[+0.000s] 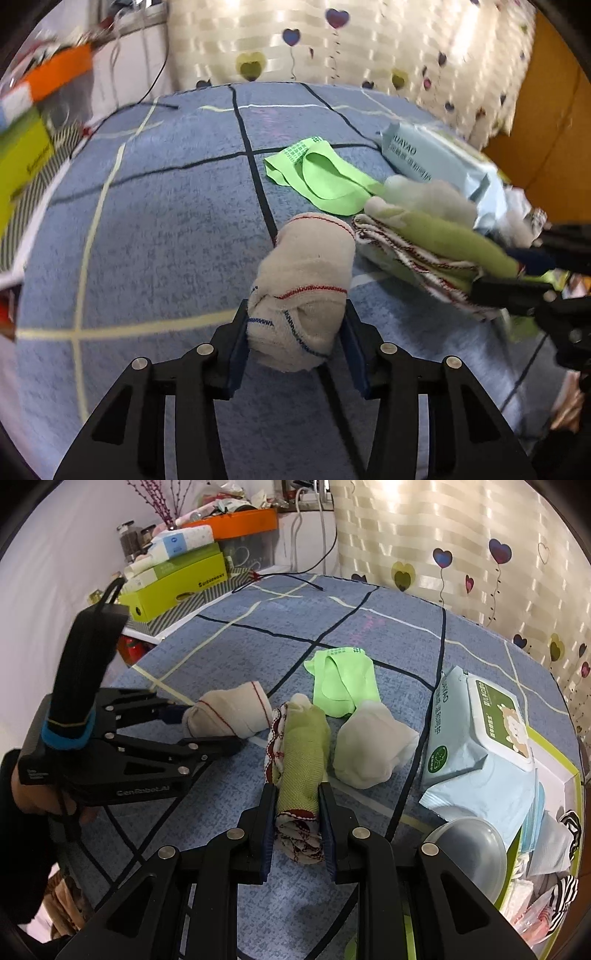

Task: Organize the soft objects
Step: 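Grasp the white red-striped sock with the left gripper while the right gripper lifts the green rolled sock, then carry the green rolled sock and white red-striped sock over the white tray with both grippers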

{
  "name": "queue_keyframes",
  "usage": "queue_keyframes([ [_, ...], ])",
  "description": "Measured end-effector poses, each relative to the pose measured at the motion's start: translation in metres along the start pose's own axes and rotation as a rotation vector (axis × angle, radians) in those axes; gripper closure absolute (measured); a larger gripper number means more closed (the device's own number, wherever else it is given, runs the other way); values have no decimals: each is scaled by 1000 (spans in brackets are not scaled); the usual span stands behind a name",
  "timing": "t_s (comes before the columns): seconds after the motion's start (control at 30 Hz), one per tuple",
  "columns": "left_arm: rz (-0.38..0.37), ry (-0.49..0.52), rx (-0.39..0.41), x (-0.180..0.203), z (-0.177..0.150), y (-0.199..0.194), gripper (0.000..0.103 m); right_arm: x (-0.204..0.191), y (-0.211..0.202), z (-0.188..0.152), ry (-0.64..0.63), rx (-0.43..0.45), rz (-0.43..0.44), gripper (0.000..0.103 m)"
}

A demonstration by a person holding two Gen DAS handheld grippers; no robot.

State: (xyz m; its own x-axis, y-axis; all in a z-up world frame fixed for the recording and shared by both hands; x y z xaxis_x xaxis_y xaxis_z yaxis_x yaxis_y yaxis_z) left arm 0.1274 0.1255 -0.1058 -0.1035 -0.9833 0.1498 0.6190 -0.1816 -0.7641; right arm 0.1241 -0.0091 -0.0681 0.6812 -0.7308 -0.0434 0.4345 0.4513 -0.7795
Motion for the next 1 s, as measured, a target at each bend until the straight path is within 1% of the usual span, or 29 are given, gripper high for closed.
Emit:
queue_keyframes([
  [0.07, -2, -41, 4, 1, -4, -3, 57, 1, -1, -1, 5, 4, 1, 83],
  [0.13, -19, -78, 15, 3, -7, -9, 58, 1, -5, -2, 11, 17, 7, 83],
  [0.3, -53, -133, 64, 15, -12, -33, 57, 0, -19, 0, 14, 62, 20, 83],
  [0.47, -60, -196, 110, 18, -11, -52, 57, -2, -34, 1, 16, 107, 25, 84],
  [0.63, -51, -215, 139, 24, -9, -67, 57, -2, -58, 0, 18, 164, 23, 84],
  [0.73, -46, -209, 159, 34, -6, -76, 57, -1, -75, 0, 18, 200, 16, 84],
  [1.0, -70, -184, 200, 65, 7, -90, 57, 13, -113, -11, 40, 263, -15, 84],
])
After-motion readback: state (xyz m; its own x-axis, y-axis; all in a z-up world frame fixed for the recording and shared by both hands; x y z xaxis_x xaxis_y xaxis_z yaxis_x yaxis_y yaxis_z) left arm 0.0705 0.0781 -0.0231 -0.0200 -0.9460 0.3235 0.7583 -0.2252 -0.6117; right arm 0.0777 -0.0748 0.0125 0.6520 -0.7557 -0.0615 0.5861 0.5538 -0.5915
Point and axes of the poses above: each gripper's, at about its wrist camera, not at the fingertips, and y roughly the way its jaws point, x to its right, z to its top, the point moved 4 cm from there along y, roughly the way its jaws point, and after that the axes turned 4 degrees about x, right-handed, at the moved point
